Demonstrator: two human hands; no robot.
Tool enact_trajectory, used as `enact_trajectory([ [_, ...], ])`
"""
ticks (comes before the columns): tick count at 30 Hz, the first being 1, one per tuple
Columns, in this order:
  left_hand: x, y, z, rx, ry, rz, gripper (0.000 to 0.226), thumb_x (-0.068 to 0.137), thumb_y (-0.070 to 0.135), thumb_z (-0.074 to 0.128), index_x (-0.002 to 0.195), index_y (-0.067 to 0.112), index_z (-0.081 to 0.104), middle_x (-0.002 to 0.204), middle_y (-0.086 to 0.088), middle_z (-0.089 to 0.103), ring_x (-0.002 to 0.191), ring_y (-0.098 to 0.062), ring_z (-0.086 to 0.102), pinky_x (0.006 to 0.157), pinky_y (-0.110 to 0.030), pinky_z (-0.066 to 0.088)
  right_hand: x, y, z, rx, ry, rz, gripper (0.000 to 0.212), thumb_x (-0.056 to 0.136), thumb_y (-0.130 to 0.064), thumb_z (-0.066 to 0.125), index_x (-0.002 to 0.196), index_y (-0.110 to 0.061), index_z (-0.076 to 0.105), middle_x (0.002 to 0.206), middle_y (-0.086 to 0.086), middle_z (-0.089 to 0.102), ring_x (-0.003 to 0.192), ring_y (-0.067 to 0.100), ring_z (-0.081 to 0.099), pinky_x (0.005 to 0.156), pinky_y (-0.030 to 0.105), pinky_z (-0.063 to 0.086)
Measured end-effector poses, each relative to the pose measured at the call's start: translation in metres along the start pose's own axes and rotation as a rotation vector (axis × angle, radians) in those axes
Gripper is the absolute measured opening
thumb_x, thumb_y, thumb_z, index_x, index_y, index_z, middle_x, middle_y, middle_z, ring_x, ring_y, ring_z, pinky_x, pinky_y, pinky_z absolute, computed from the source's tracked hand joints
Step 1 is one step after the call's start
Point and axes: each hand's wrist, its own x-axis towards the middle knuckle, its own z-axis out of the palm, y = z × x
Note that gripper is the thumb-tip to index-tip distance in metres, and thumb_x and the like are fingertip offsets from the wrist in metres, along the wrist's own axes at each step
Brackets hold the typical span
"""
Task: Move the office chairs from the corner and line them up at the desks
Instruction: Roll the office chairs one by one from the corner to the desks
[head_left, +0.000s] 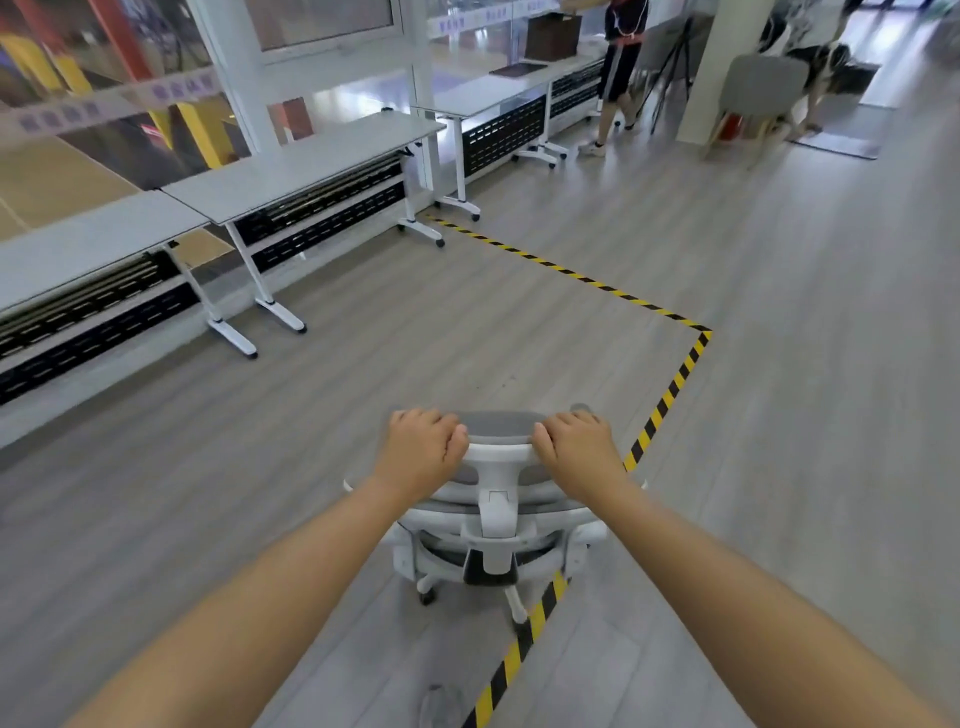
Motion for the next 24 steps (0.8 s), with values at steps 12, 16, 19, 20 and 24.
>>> enact_trajectory([
  [12,0.188,-0.170,0.049,-0.016,-0.043,0.000,0.039,0.098,0.037,0.033,0.074,0.020,0.059,0.066,0.001,0.053,0.063,-0.025,0.048,0.071,-0.036,0.036,0.251,-0.025,0.049,0.009,0.024,0.038,0.049,0.093,-0.043,0.015,0.077,-0.019,0.055,0.074,-0.005,0.045,0.075,0.021,0.042,0.082,0.039,0.038],
  [16,0.246,-0.215,0.065,-0.010,-0.034,0.023,0.039,0.097,0.036,0.034,0.073,0.019,0.058,0.065,0.003,0.050,0.063,-0.024,0.049,0.070,-0.033,0.031,0.326,-0.025,0.067,-0.016,-0.002,0.062,0.042,0.101,-0.038,0.025,0.079,-0.019,0.056,0.074,-0.007,0.044,0.074,0.019,0.040,0.082,0.039,0.040],
  [19,0.296,-0.252,0.081,-0.001,-0.043,0.033,0.040,0.097,0.037,0.033,0.074,0.019,0.060,0.066,0.002,0.054,0.064,-0.024,0.050,0.070,-0.033,0.028,0.385,-0.023,0.077,-0.027,-0.019,0.048,0.046,0.098,-0.042,0.019,0.081,-0.020,0.055,0.075,-0.006,0.048,0.077,0.020,0.044,0.082,0.036,0.038],
  [20,0.313,-0.264,0.088,0.006,-0.045,0.032,0.041,0.097,0.037,0.033,0.074,0.019,0.061,0.068,0.001,0.056,0.065,-0.023,0.050,0.071,-0.033,0.028,0.405,-0.023,0.080,-0.024,-0.010,0.047,0.049,0.095,-0.044,0.014,0.079,-0.021,0.054,0.075,-0.006,0.047,0.078,0.021,0.045,0.080,0.035,0.035],
  [24,0.388,-0.313,0.112,-0.014,-0.060,0.008,0.043,0.098,0.038,0.030,0.075,0.019,0.060,0.068,0.000,0.055,0.067,-0.026,0.050,0.071,-0.035,0.034,0.498,-0.019,0.094,-0.023,0.020,0.054,0.044,0.091,-0.045,0.010,0.072,-0.025,0.045,0.070,-0.008,0.047,0.072,0.019,0.042,0.079,0.037,0.038],
])
